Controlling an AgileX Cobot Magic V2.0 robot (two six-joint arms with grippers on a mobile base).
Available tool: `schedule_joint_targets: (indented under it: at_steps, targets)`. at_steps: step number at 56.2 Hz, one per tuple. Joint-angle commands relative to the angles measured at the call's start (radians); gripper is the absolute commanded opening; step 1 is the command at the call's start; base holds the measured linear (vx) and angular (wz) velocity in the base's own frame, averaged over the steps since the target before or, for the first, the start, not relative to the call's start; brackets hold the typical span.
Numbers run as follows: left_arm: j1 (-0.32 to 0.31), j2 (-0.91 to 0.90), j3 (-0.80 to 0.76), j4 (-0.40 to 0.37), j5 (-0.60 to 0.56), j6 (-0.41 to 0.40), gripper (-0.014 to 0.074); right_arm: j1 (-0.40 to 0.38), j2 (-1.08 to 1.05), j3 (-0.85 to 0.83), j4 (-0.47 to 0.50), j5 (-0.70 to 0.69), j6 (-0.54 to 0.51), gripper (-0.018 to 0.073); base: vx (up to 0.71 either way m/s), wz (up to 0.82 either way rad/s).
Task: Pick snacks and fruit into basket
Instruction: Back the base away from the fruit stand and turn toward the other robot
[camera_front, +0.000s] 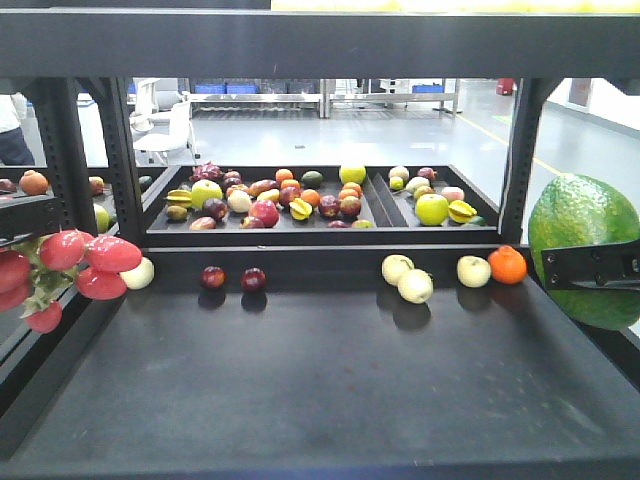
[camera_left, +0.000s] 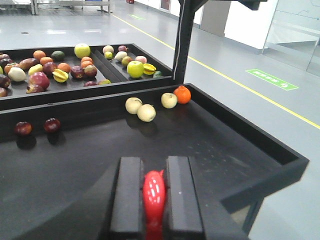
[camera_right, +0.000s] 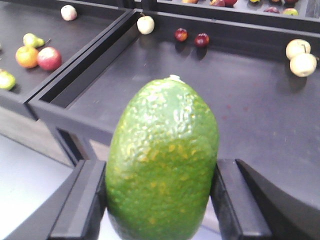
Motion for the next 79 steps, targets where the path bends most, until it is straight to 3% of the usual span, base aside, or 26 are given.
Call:
schedule_joint_targets:
  at_steps: [1, 50, 79]
  targets:
    - [-0.005, -0.009, -0.029, -0.009, -0.083, -0.006, -0.0006, -0.003, -0.009, -0.027, 0.003, -0.083, -0.005, -0.0008, -0.32, -0.05]
    - [-0.005, -0.009, -0.029, -0.009, -0.083, -0.006, -0.0006, -0.003, -0.009, -0.027, 0.003, -0.083, -0.005, -0.0008, -0.36, -0.13]
    - [-0.005, -0.009, -0.029, -0.009, -0.083, -0.006, -0.0006, -0.003, -0.009, -0.027, 0.003, -0.083, -0.005, -0.0008, -0.35, -0.43]
